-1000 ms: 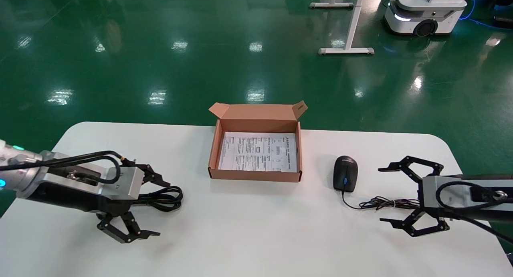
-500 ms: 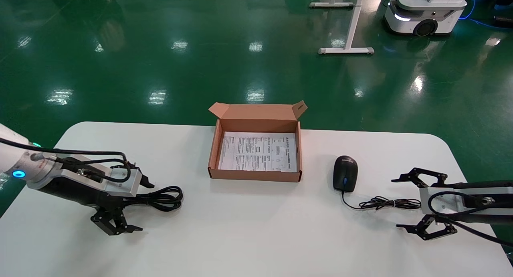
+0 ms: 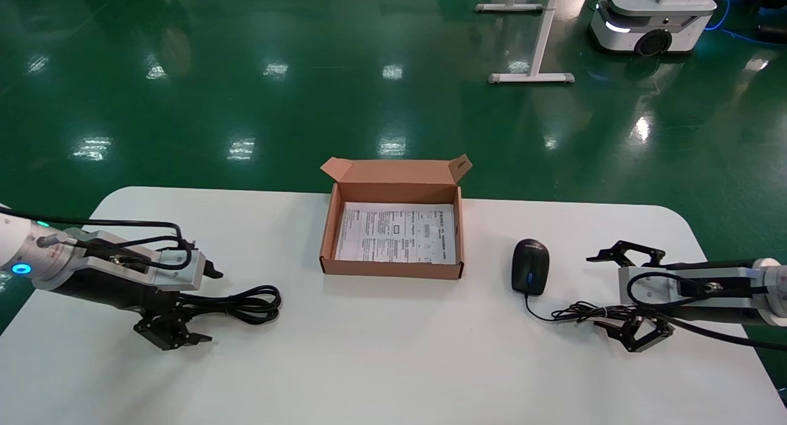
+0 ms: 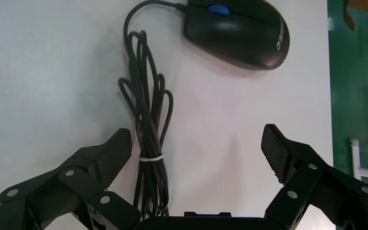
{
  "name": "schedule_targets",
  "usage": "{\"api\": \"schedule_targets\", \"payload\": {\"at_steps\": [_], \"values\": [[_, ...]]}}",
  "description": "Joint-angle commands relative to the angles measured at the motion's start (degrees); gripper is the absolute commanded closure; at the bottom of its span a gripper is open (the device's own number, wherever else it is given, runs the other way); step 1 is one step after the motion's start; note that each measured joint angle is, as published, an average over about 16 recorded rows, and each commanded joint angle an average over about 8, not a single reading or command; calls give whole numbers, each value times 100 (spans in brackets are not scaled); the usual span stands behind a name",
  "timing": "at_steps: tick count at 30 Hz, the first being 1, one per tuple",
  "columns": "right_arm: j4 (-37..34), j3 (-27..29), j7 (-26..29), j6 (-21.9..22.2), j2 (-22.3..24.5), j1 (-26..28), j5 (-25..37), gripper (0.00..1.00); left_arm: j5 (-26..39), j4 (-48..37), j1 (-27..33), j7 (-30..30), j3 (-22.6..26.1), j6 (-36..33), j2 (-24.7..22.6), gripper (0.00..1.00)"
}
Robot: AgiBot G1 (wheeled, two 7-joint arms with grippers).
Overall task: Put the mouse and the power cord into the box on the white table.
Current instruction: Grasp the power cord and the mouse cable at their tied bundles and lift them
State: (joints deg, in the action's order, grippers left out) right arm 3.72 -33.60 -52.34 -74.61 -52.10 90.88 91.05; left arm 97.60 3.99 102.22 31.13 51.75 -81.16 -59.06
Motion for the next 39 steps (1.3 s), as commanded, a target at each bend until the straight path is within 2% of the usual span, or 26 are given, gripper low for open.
{"api": "schedule_targets", "payload": {"at_steps": [1, 2, 7, 8, 9, 10, 39], "values": [[-94, 2, -15, 29, -57, 32, -2, 16, -5, -98, 12, 46, -5, 63, -11, 3], [-130, 4, -4, 39, -70, 39, -5, 28, -3, -124, 10, 67, -4, 71, -17, 11], [-266, 14, 60, 80, -111, 65, -17, 91, 19, -213, 6, 145, 11, 82, -37, 73], [-281, 15, 68, 86, -116, 69, -18, 97, 24, -224, 8, 154, 14, 79, -39, 86], [-293, 15, 72, 89, -119, 73, -17, 100, 29, -233, 10, 160, 18, 78, -42, 95], [-301, 15, 75, 92, -122, 75, -17, 100, 34, -240, 11, 163, 20, 78, -43, 100], [-263, 16, 66, 86, -110, 65, -22, 100, 14, -206, 1, 156, 8, 57, -36, 100]]}}
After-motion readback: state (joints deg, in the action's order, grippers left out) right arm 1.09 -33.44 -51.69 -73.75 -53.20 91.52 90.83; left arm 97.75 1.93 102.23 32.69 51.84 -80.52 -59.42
